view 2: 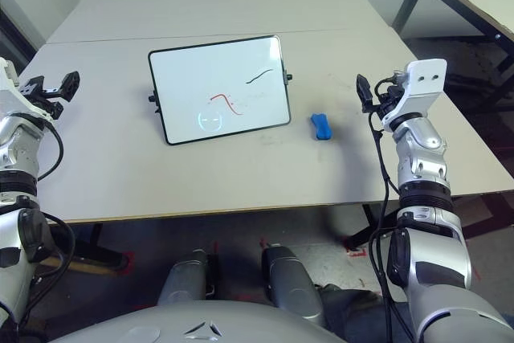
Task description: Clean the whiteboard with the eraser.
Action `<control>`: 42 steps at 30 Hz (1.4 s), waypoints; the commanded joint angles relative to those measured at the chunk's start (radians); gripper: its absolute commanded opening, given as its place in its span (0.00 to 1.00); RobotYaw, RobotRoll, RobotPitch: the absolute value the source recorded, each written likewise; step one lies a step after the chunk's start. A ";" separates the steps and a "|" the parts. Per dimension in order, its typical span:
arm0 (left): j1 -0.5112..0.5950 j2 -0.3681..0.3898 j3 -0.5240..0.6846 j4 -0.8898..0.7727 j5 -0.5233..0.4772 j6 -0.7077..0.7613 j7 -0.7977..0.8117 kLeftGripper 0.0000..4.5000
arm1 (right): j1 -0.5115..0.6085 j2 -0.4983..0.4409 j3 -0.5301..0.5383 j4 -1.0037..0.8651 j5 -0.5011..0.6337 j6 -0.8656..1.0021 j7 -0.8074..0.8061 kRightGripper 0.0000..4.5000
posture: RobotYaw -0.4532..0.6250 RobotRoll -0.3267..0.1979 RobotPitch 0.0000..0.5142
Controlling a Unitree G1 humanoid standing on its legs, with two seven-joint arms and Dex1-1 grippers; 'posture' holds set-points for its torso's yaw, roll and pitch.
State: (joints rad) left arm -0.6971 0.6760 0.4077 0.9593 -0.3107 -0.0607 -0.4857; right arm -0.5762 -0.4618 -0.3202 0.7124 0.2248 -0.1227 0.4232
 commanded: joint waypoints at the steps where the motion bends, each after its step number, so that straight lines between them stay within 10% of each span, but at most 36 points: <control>1: -0.010 0.004 -0.009 0.005 0.011 -0.002 -0.006 1.00 | 0.001 0.009 0.002 -0.009 0.009 0.008 -0.009 0.99 | 0.33 0.62 0.13; 16: 0.039 -0.009 -0.014 -0.162 -0.028 0.059 -0.091 1.00 | 0.022 0.028 0.010 -0.063 0.007 0.035 -0.012 0.99 | 0.33 0.62 0.17; 28: 0.415 0.031 -0.083 -0.986 -0.313 0.482 -0.393 1.00 | -0.030 0.008 0.067 -0.103 -0.025 0.124 0.004 0.99 | 0.36 0.62 0.24; 42: 0.516 0.051 -0.207 -1.127 -0.238 0.495 -0.437 1.00 | -0.106 -0.072 0.168 -0.469 -0.039 0.864 -0.087 0.99 | 0.33 0.62 0.25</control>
State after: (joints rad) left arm -0.1775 0.7256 0.2169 -0.1553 -0.5653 0.4490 -0.9145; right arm -0.6751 -0.5149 -0.1851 0.2968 0.2012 0.6201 0.3395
